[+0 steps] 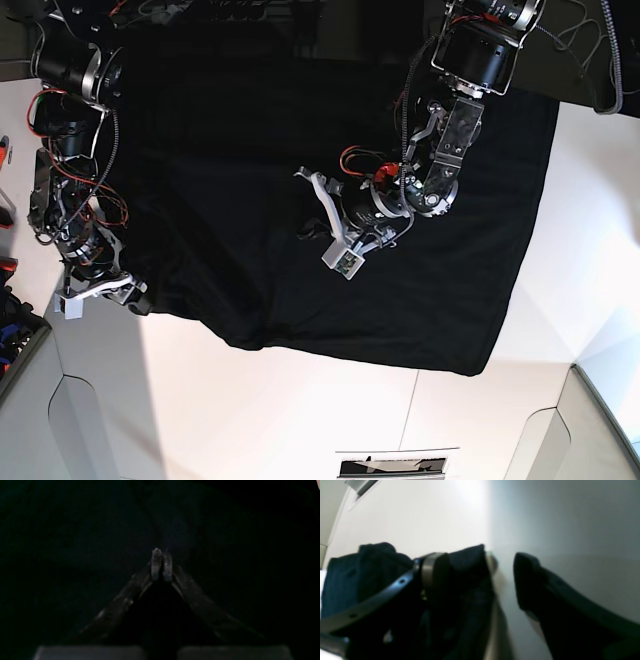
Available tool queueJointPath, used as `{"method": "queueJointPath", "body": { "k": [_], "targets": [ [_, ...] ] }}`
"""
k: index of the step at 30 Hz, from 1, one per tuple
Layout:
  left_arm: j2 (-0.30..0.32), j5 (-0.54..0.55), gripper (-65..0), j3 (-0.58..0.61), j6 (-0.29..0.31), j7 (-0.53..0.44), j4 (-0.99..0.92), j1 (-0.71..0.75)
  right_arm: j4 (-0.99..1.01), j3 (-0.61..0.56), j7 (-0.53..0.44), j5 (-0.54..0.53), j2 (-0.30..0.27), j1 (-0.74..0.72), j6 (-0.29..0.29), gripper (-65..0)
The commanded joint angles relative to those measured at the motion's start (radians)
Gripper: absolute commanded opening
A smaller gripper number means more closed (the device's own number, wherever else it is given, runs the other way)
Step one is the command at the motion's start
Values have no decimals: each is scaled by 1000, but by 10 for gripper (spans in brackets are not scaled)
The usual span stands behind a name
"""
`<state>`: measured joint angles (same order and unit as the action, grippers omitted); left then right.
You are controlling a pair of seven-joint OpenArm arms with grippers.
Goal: Layout the t-shirt on the table in an organized manner, then fold the t-shirt properly
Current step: 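Release the left gripper and reach it into the shirt's middle, then press the left gripper on the shirt while the right gripper grasps fabric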
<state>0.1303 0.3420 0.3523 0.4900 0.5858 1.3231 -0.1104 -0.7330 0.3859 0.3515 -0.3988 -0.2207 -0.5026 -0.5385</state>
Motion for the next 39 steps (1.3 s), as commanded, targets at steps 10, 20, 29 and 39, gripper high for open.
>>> {"method": "queueJointPath", "body": {
  "k": [10, 20, 29, 39],
  "targets": [
    [3, -24, -650, 1, 0, 54, 3, 11, -9, 1, 4, 5, 17, -23, -5, -366],
    [3, -25, -650, 1, 19, 58, 3, 33, -27, 1, -23, 52, 35, -23, -20, -650],
    [3, -25, -650, 1, 19, 57, 3, 39, -203, -9, 74, 17, 27, -60, -35, -650],
    [3, -26, -650, 1, 19, 37, 3, 39, -418, -262, 298, -226, 68, 19, -45, -650]
  ]
}}
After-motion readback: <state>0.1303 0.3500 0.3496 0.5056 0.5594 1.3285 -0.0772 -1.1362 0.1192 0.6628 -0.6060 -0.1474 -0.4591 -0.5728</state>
